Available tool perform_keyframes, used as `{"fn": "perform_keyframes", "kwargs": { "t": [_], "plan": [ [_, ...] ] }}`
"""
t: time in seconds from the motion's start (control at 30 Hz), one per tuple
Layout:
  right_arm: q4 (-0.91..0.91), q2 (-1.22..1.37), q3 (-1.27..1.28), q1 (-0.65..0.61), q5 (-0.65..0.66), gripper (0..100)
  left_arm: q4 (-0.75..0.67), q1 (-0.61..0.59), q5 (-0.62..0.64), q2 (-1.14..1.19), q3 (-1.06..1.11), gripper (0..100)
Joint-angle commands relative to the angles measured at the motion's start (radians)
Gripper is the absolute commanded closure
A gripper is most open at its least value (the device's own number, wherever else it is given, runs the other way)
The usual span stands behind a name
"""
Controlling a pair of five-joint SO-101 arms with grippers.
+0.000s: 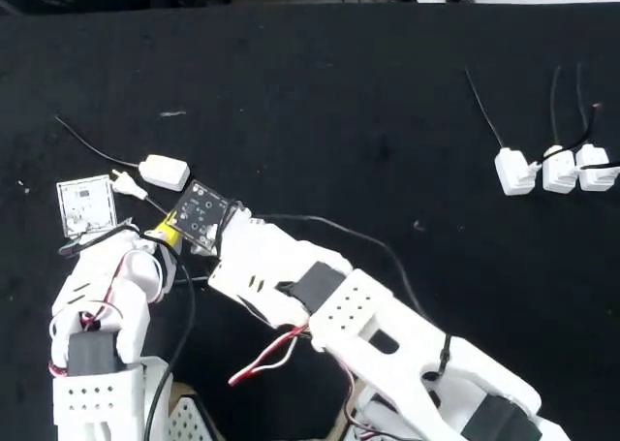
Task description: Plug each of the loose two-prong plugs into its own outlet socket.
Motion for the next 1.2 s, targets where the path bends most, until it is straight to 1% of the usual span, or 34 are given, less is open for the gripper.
{"fn": "perform_keyframes", "kwargs": {
  "t": [0.0, 0.17, 0.37, 0.53, 0.63, 0.9, 1.03, 1.17],
  "plan": [
    [-0.02, -0.042, -0.005, -0.011, -0.003, 98.8, 0.006, 0.015, 0.003, -0.029, -0.031, 78],
    [-0.02, -0.042, -0.005, -0.011, -0.008, 98.8, 0.034, 0.021, 0.005, -0.107, -0.031, 78],
    [-0.02, -0.042, -0.005, -0.011, -0.008, 98.8, 0.071, 0.076, -0.002, -0.242, 0.002, 78],
    [-0.015, -0.042, -0.005, -0.011, -0.009, 98.8, 0.068, 0.12, -0.006, -0.209, 0.019, 78],
    [-0.014, -0.045, -0.005, -0.011, -0.009, 98.8, 0.061, 0.12, -0.04, -0.199, 0.031, 78],
    [-0.012, -0.051, -0.005, -0.008, -0.011, 98.8, 0.061, 0.114, -0.044, -0.199, 0.051, 78],
    [-0.012, -0.051, -0.007, -0.006, -0.08, 98.8, 0.061, 0.113, -0.046, -0.198, 0.051, 78],
    [-0.015, -0.051, -0.007, -0.006, -0.086, 98.8, 0.061, 0.113, -0.046, -0.198, 0.051, 78]
  ]
}}
